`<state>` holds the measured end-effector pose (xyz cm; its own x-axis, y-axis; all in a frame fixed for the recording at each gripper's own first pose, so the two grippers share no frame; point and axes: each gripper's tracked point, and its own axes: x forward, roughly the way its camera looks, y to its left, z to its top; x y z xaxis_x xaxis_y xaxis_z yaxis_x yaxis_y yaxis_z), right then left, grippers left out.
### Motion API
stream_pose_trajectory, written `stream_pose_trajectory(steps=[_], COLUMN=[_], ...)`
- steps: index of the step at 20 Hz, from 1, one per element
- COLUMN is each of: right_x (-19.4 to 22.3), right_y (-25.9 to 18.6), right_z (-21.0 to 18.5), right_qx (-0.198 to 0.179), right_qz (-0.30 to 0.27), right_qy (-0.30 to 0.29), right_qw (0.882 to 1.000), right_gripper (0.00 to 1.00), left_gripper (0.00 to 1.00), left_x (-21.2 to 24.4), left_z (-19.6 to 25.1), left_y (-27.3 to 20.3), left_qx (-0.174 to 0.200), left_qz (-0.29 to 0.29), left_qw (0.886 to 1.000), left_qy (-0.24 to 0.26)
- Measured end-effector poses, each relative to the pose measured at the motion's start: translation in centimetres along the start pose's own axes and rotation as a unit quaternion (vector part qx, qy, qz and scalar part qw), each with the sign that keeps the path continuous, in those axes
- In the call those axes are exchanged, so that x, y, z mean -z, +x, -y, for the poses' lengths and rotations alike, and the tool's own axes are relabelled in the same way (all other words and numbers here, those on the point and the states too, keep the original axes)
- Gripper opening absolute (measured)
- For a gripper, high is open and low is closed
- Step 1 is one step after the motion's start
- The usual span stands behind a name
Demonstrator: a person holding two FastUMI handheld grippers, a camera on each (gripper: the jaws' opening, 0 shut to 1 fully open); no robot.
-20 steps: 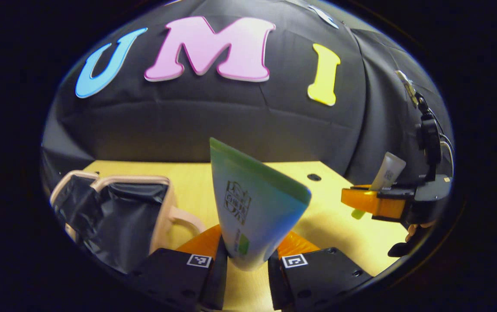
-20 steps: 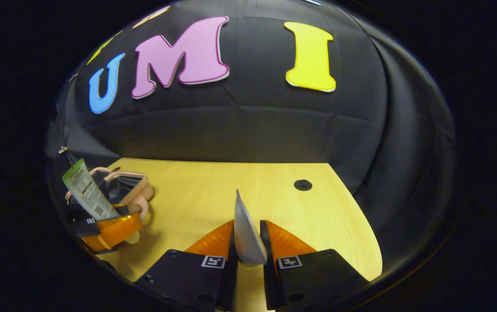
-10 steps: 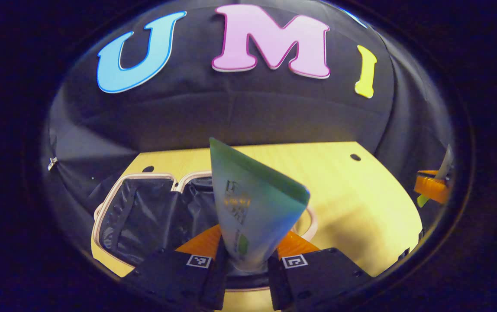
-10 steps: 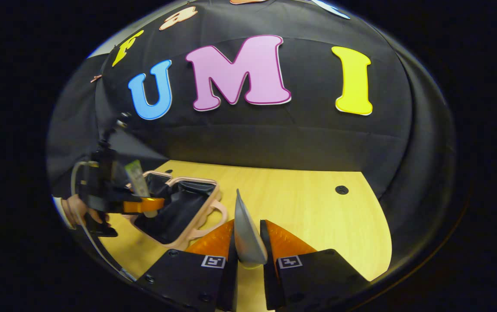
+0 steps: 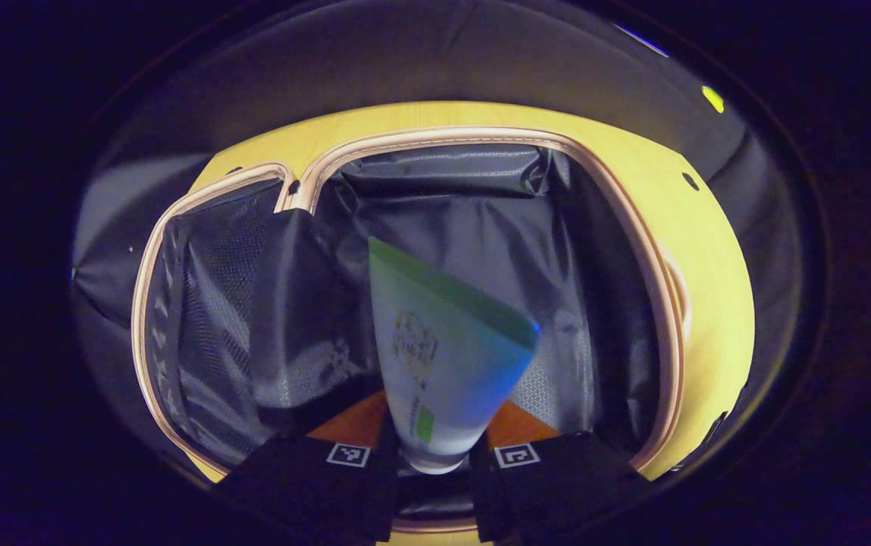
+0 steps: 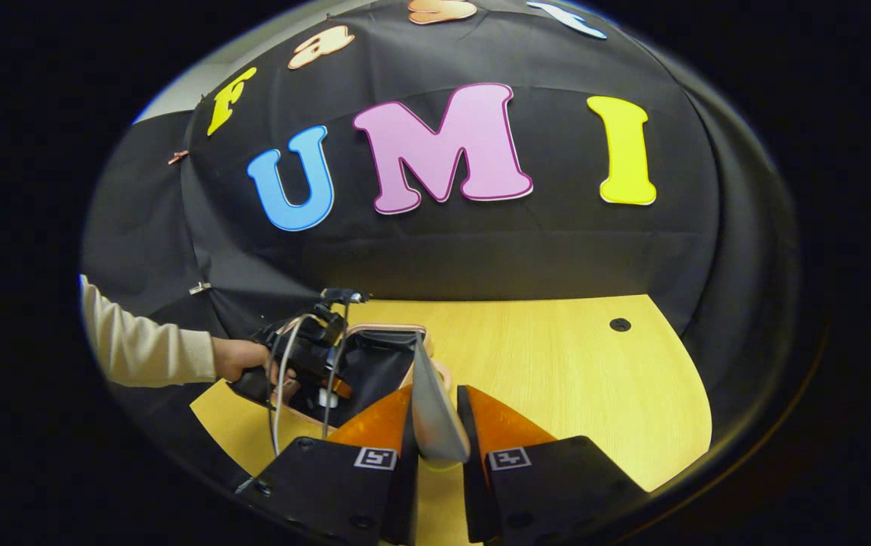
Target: First open the suitcase, pack the skin care products into it, and then close the suitcase.
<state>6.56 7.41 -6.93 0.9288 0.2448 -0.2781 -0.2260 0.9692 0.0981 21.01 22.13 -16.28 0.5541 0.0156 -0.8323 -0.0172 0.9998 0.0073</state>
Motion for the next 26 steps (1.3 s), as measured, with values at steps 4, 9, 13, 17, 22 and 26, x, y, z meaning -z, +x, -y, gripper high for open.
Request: stream_pose_trajectory(steps=[4,9,13,17,22,26], right_x=[0.2,-0.8,0.4,6.2,15.1,18.1], right_y=[0.7,4.1,9.2,16.1,22.3,24.5], right_z=[-1.1,-4.7,-8.9,-11.8,-12.7,-11.8], right_qx=[-0.007,-0.039,-0.070,-0.063,-0.008,0.045], right_qz=[-0.016,-0.029,-0.068,-0.152,-0.290,-0.345], right_qy=[0.016,-0.011,-0.009,-0.015,-0.001,0.032], right_qw=[1.000,0.999,0.995,0.986,0.957,0.937], right_gripper=[0.28,0.29,0.28,0.29,0.29,0.29], left_gripper=[0.49,1.00,0.98,0.98,0.98,0.98], left_x=[-1.2,-4.1,-2.5,1.9,7.4,10.7], left_z=[0.4,-1.1,-7.1,-10.8,-16.0,-17.9], left_y=[-0.3,-8.5,-17.5,-22.4,-25.2,-25.2], left_qx=[0.000,-0.005,-0.066,-0.052,-0.045,-0.059], left_qz=[0.022,0.179,0.278,0.304,0.314,0.305], left_qw=[1.000,0.984,0.958,0.950,0.944,0.946], left_qy=[0.013,-0.003,-0.005,-0.043,-0.091,-0.097])
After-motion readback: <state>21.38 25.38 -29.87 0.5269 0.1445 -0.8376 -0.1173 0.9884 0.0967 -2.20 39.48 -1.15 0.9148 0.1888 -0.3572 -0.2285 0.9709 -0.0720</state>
